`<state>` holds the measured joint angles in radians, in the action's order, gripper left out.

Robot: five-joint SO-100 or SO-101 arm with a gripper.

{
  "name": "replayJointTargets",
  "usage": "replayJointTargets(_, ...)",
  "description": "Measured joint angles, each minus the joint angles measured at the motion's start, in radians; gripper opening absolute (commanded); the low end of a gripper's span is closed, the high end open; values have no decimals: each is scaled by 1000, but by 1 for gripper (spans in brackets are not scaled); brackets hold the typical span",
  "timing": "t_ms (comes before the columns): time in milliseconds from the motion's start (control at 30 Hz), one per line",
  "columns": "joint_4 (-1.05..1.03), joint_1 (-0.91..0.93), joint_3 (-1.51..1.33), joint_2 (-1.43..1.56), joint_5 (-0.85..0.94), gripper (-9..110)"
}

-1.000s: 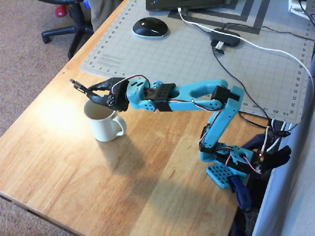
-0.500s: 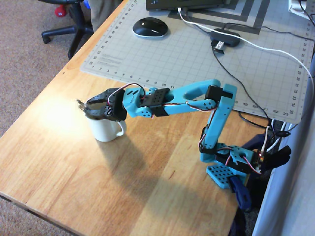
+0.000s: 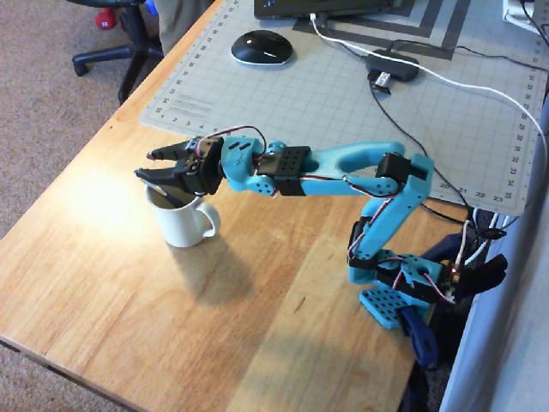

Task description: Grasp a pen and put it in a mug.

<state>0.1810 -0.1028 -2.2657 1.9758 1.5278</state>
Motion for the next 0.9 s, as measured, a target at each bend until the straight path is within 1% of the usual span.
replayJointTargets(133,-114,0,0,71,-262,9)
replayJointTargets(333,-408,0,0,229,-575,3)
replayJointTargets(800,-1089,-61,0,535,-1207,3)
replayJointTargets(900,-1223,-64,-2,591,-1319,3)
